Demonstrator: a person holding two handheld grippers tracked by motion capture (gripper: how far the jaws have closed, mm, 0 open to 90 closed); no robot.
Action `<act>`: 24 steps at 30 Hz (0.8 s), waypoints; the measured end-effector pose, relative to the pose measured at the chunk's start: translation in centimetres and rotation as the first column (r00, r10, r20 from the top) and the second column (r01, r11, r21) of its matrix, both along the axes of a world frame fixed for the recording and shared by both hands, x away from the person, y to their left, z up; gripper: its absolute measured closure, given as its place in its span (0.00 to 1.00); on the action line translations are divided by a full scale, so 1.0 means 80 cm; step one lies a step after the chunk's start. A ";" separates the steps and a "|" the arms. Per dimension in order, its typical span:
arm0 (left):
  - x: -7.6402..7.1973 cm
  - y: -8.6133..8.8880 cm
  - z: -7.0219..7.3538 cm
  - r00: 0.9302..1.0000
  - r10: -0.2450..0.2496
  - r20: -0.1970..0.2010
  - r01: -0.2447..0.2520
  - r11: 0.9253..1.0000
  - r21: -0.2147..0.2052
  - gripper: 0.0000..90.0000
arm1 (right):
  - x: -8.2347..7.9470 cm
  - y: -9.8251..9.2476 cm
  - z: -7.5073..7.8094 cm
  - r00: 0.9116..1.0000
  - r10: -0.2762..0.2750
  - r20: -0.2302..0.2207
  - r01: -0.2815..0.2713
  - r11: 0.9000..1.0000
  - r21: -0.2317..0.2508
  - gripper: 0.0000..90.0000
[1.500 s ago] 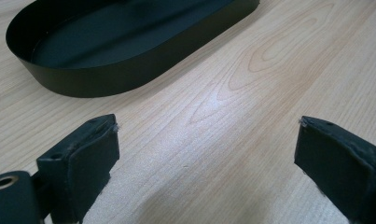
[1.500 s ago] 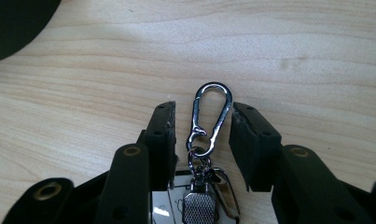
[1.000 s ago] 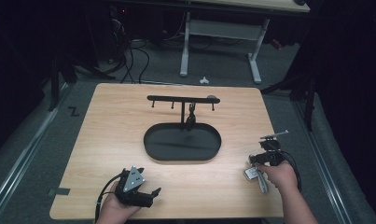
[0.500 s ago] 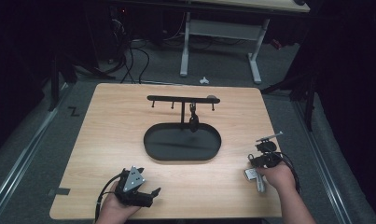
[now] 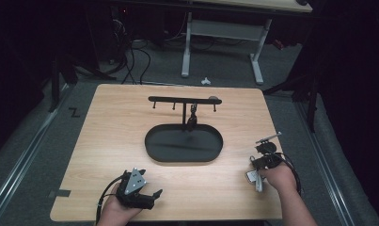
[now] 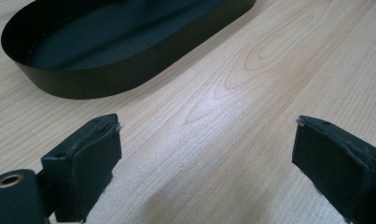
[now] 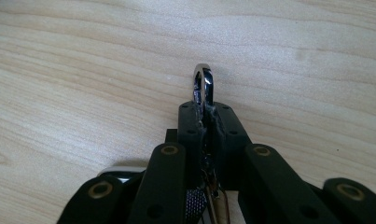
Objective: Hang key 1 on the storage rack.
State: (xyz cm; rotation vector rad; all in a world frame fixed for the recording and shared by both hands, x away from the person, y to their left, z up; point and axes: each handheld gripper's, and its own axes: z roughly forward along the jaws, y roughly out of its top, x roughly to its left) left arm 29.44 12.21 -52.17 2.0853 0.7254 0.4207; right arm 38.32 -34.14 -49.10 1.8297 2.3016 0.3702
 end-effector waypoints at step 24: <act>0.006 -0.008 0.004 0.999 -0.032 0.027 0.033 0.999 -0.025 0.11 | -0.039 0.014 0.073 0.987 0.086 0.137 -0.096 0.993 0.070 0.96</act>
